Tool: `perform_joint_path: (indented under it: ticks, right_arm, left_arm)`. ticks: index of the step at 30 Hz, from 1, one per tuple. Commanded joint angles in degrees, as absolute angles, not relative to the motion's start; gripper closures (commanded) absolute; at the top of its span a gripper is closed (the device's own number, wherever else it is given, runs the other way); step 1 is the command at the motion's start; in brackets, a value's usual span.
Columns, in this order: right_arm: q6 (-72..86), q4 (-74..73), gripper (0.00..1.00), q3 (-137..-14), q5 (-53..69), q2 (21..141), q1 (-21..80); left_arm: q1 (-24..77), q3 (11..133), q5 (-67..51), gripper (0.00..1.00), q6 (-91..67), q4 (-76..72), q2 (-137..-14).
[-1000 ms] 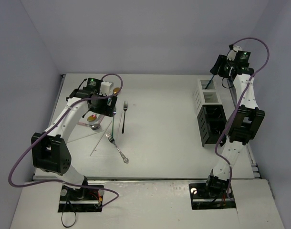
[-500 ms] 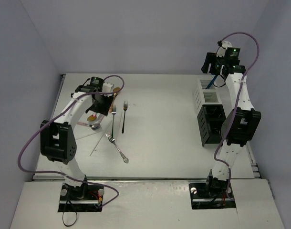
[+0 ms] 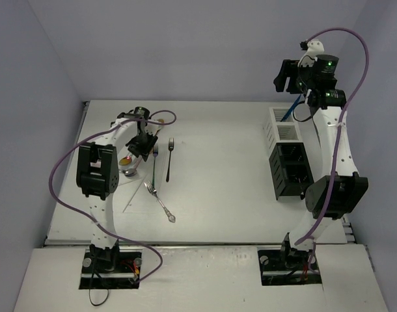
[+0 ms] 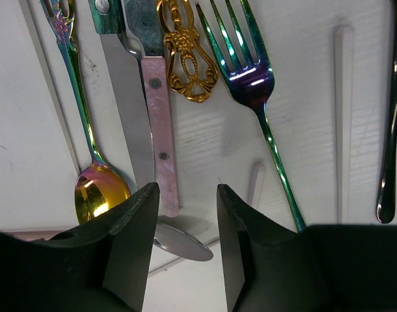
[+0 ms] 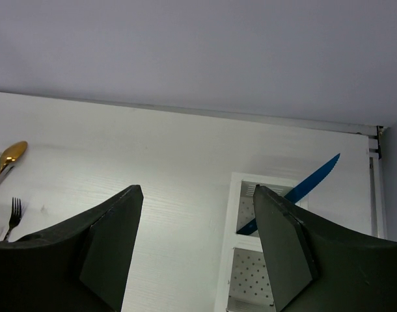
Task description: Sort the eating utensils into containers
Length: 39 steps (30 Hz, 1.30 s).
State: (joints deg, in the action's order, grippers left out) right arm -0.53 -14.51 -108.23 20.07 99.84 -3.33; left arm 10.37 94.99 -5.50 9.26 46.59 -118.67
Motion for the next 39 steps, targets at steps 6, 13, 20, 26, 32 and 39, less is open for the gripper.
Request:
perform_joint_path:
  ticks: [6, 13, 20, 26, 32, 39]
  right_arm:
    - [-0.97, -11.69, 0.34, -106.06, 21.75, 96.5, -2.72]
    - [-0.88, -11.69, 0.34, -105.98, 21.99, 96.42, -2.72]
    - [-0.62, -11.69, 0.34, -106.08, 22.14, 96.5, -2.64]
    - [-0.31, -11.69, 0.34, -106.06, 22.37, 96.7, -2.64]
    - [-0.09, -11.69, 0.34, -105.95, 22.67, 97.03, -2.42]
    - [-0.09, -11.69, 0.34, -105.92, 22.5, 96.95, -2.02]
  left_arm:
    - [9.67, 100.76, -4.2, 0.64, 11.8, 47.72, -120.84]
    - [9.49, 101.45, -4.82, 0.64, 11.69, 47.72, -123.27]
    - [9.58, 99.27, -6.31, 0.66, 10.74, 47.64, -122.45]
    - [9.71, 96.63, -5.91, 0.72, 9.38, 47.72, -120.49]
    - [9.84, 95.18, -4.62, 0.8, 7.91, 48.91, -121.06]
    - [9.76, 99.81, -2.29, 0.82, 6.27, 51.18, -126.52]
